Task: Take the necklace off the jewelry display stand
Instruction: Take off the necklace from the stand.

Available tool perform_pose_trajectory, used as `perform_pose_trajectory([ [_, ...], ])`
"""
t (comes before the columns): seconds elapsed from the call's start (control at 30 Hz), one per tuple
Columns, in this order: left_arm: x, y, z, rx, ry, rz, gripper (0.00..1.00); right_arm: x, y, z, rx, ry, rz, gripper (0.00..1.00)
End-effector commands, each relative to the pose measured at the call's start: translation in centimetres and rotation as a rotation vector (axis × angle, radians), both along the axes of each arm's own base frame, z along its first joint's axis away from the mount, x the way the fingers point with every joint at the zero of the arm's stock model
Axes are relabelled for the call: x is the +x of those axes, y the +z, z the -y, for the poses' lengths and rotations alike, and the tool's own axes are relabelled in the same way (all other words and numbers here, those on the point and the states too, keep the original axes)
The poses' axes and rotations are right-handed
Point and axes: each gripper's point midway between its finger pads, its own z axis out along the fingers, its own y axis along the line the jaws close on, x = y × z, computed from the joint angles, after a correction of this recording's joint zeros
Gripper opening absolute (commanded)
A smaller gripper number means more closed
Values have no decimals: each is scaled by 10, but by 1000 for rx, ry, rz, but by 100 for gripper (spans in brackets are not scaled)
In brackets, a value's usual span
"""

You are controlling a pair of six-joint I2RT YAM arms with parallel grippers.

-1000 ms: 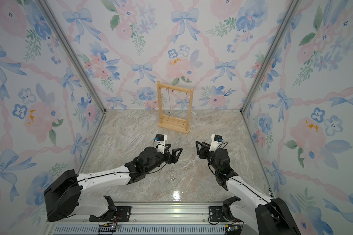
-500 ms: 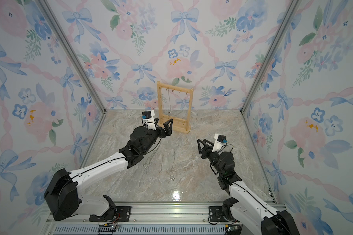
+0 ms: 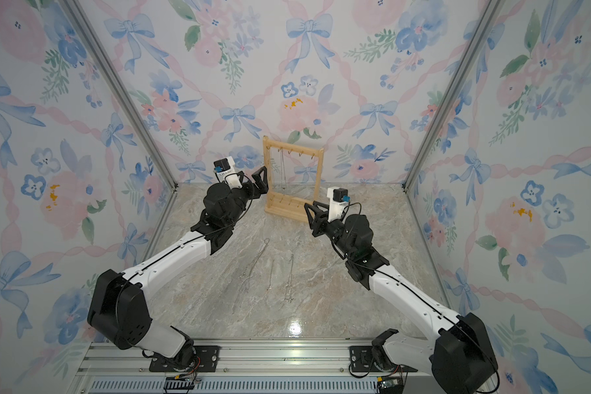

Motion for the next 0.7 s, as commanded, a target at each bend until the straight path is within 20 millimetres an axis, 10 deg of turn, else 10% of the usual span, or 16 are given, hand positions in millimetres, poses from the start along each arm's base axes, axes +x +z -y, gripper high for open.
perform_pose_trajectory([
  [0.0,14,-22,-4,-23,-35,-48,98,28,-13,-17,-128,-59,-63,36],
  [0.4,34,-94,-44,-21,3,-163,98,144,-25,-92,-180,-186,-201,39],
  [0.67,38,-107,-45,-6,-8,-181,98,185,-31,-96,-182,-327,-167,39],
])
